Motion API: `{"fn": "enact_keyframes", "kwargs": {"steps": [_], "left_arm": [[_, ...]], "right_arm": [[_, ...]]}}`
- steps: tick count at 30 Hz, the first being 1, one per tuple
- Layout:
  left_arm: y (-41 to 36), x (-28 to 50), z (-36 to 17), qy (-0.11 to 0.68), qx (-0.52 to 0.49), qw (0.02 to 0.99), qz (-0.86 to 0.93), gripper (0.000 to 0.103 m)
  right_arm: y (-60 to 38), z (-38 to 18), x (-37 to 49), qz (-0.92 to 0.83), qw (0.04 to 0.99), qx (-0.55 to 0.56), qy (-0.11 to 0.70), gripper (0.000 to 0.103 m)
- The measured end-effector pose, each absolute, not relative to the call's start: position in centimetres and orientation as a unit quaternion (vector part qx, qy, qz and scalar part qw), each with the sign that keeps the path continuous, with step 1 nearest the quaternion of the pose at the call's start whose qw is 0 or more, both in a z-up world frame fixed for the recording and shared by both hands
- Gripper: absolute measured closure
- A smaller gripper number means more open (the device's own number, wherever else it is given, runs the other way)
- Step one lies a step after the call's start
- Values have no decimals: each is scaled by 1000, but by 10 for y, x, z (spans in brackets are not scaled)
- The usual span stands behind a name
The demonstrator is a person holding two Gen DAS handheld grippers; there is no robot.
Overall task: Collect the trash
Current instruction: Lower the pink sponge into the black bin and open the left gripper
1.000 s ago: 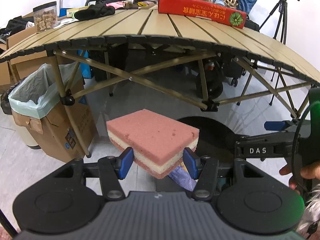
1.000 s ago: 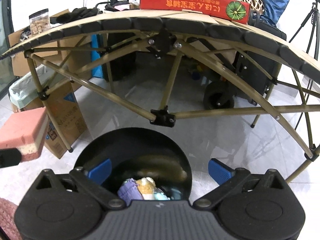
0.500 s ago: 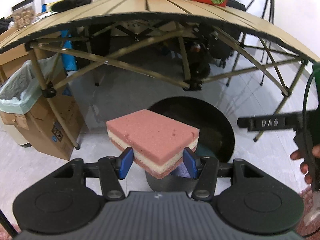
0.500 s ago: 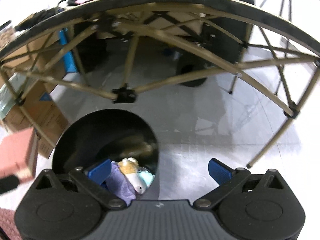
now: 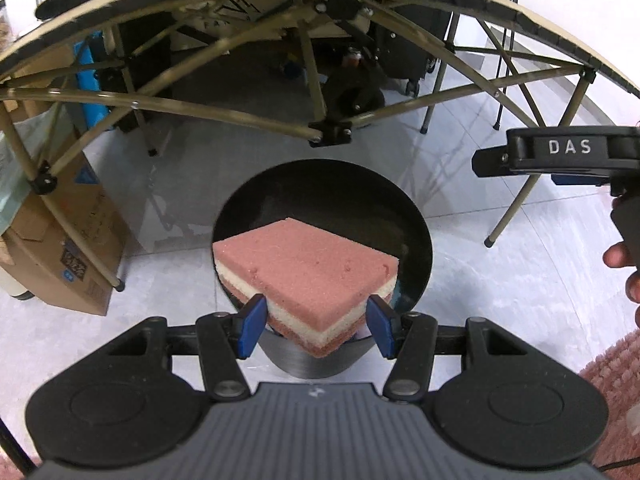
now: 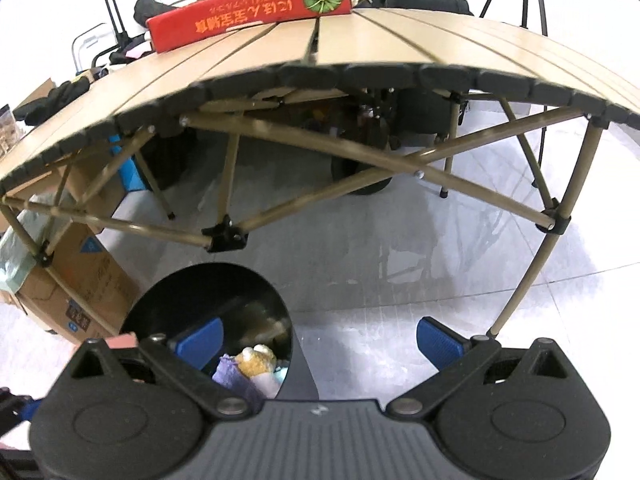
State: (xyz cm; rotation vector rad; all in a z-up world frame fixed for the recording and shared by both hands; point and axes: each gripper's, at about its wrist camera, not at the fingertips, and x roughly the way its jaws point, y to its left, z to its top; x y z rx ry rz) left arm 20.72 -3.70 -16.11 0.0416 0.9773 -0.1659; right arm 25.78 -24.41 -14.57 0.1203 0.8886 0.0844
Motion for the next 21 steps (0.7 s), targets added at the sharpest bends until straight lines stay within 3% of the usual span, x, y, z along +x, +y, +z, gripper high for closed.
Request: {"fn": "enact_keyframes", "kwargs": {"steps": [17, 21], "left_arm": [[-61, 264, -180, 481, -4, 873, -75, 48], [-59, 268, -181, 482, -10, 872, -84, 42]], "right_arm": [[-256, -158, 270, 7, 893, 56, 446, 0], [-255, -161, 272, 6, 892, 54, 450, 0]]}}
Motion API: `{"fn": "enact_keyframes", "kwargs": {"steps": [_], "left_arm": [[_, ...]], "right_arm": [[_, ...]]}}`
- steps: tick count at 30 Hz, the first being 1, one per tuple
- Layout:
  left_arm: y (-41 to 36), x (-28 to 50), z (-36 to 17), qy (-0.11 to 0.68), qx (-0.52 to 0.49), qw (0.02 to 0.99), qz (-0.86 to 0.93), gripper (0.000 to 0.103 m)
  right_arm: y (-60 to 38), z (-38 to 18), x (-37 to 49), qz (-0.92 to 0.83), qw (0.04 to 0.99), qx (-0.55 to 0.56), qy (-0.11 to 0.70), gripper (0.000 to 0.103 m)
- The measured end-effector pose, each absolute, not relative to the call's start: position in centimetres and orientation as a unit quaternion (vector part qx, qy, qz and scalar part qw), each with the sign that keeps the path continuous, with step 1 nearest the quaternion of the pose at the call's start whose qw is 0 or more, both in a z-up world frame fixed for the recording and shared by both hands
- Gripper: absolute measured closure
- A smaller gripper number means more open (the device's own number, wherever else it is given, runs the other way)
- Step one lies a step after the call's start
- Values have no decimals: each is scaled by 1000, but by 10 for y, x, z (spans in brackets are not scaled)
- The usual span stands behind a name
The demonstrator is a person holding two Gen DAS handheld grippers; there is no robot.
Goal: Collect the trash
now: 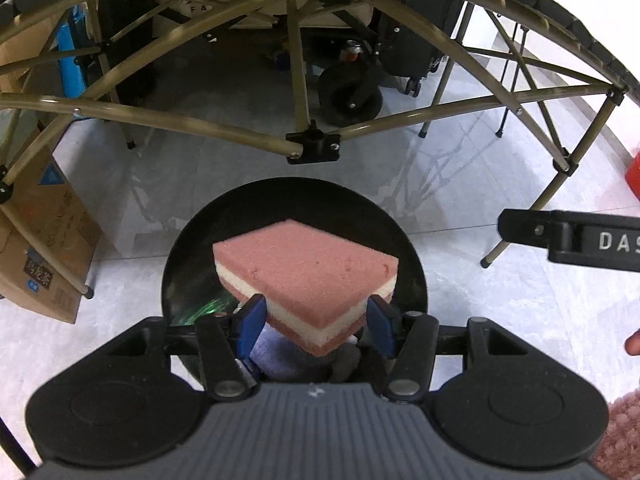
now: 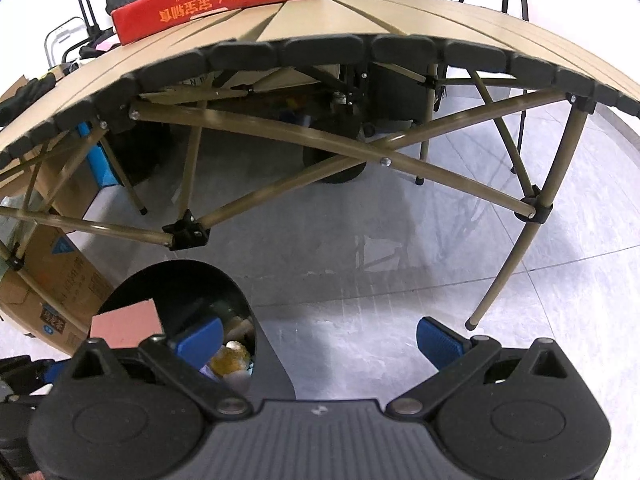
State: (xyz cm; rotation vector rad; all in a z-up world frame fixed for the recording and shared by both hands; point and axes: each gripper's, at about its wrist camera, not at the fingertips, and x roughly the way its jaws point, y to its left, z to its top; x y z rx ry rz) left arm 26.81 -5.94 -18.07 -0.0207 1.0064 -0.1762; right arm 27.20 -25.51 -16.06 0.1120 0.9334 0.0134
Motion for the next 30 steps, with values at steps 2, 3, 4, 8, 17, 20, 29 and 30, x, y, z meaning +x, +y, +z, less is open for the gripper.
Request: {"fn": "enact_keyframes", "kwargs": {"steps": [2, 3, 4, 8, 17, 20, 29, 30], "left_arm": [[-59, 267, -179, 479, -6, 874, -81, 16], [-59, 267, -179, 476, -2, 877, -73, 0], [-59, 265, -178, 470, 4, 880, -63, 0], [-58, 266, -180, 475, 13, 878, -49, 0], [-49, 262, -171, 465, 7, 884, -36, 0], [-43, 254, -162, 455, 8, 890, -29, 0], [-8, 202, -102, 405, -17, 914, -11, 0], [-5, 193, -94, 396, -19, 918, -13, 0]], "right_arm": [[-254, -161, 273, 7, 891, 53, 450, 0], [-254, -161, 273, 8, 892, 53, 450, 0], [-253, -161, 273, 9, 892, 52, 449, 0], [-252, -160, 272, 11, 893, 51, 447, 0], [-248, -156, 270, 17, 896, 42, 442, 0], [-249, -150, 265, 21, 900, 49, 432, 0], [-237, -115, 221, 64, 914, 68, 395, 0], [-235, -108, 213, 71, 917, 69, 387, 0]]}}
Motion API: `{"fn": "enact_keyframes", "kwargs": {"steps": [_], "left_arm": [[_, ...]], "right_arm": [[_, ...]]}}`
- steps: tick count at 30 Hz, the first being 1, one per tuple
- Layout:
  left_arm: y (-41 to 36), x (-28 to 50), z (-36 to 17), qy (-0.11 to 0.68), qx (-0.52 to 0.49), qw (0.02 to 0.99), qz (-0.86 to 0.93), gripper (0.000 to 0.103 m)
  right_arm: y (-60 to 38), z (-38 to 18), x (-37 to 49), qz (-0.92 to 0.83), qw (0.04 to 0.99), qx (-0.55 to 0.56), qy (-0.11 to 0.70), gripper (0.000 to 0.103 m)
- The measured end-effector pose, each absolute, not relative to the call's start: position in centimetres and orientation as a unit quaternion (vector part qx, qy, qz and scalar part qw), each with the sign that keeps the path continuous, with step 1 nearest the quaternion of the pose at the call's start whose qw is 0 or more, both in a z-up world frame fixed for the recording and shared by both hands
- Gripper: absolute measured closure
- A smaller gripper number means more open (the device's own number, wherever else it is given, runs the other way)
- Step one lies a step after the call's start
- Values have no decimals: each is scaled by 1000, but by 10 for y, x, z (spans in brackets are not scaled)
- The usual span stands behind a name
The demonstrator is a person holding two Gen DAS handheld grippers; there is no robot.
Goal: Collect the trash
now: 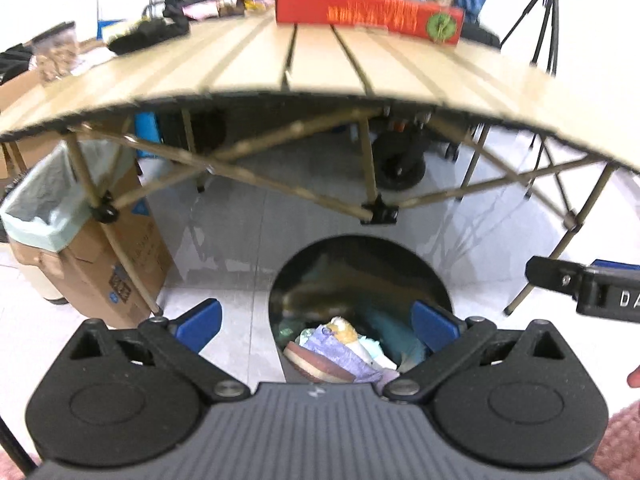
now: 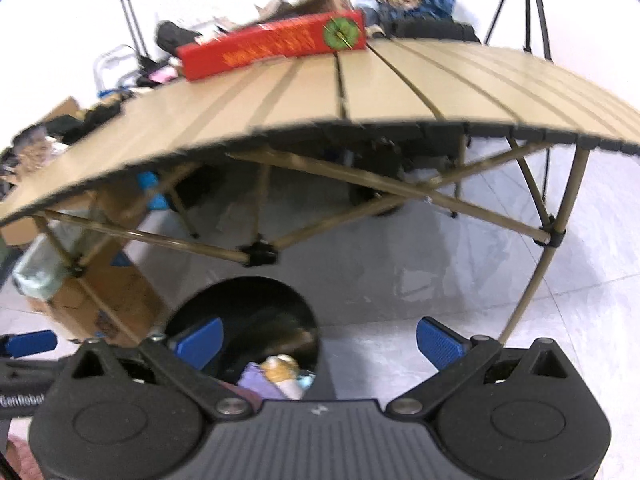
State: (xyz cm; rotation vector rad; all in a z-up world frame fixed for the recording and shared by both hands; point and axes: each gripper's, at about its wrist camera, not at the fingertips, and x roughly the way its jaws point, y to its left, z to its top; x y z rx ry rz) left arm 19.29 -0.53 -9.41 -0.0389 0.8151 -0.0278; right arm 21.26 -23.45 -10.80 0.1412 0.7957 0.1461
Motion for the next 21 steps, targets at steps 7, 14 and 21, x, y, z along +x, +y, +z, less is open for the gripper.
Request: {"fn": "enact_keyframes", "kwargs": {"steps": [7, 14, 21], "left_arm": [[13, 117, -55, 341, -1, 940, -18, 0], [22, 46, -33, 327, -6, 944, -33, 0], [24, -3, -15, 302, -1, 952, -47, 0]], "right_arm": [[-220, -49, 130, 120, 939, 42, 320, 0], [-215, -14, 53, 138, 943, 22, 303, 0], [-221, -8, 1, 110, 941, 21, 320, 0]]}}
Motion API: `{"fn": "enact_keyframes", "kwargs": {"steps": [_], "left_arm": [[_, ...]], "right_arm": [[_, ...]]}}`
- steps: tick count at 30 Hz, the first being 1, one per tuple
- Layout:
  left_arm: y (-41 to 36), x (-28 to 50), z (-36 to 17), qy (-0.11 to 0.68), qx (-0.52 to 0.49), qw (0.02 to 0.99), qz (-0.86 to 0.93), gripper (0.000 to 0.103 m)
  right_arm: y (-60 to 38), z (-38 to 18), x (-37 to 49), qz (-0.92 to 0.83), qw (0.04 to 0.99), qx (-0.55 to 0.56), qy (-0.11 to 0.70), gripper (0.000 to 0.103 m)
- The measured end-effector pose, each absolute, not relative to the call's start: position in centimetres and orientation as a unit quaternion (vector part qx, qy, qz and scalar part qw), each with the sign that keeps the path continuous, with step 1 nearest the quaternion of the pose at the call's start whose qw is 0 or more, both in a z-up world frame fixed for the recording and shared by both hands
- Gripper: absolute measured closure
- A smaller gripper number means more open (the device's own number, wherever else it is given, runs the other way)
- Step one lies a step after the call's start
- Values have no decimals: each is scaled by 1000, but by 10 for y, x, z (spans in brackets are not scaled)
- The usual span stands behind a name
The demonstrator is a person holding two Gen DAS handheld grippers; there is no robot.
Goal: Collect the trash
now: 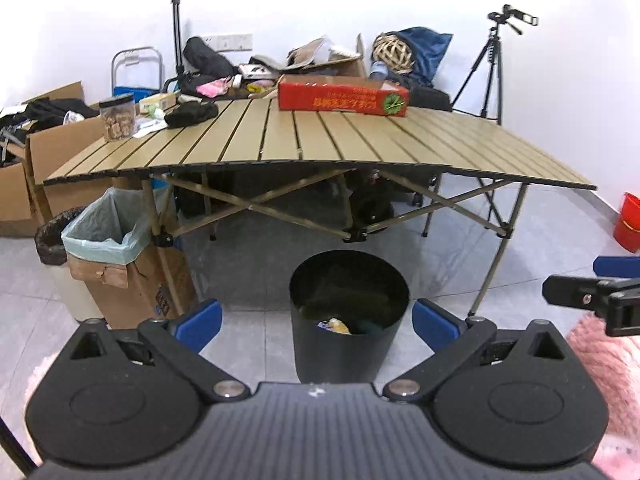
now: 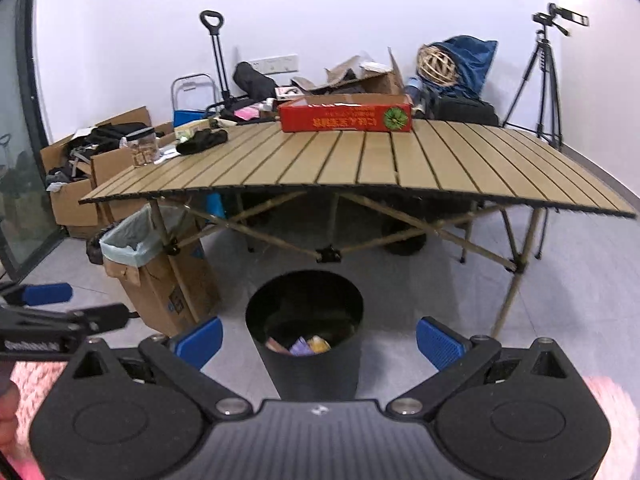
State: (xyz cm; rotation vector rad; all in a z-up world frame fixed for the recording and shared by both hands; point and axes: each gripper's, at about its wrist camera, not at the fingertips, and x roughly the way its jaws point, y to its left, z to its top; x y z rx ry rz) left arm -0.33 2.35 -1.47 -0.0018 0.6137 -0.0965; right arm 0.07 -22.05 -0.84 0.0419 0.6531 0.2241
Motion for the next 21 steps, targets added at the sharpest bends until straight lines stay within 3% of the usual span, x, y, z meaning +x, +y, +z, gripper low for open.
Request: {"fn": "enact_keyframes", "kwargs": {"steps": [21], "left_arm": [[18, -25, -5, 282, 4, 957, -69, 0]], "right_arm": [[-225, -4, -31, 82, 945, 22, 317, 0]]}}
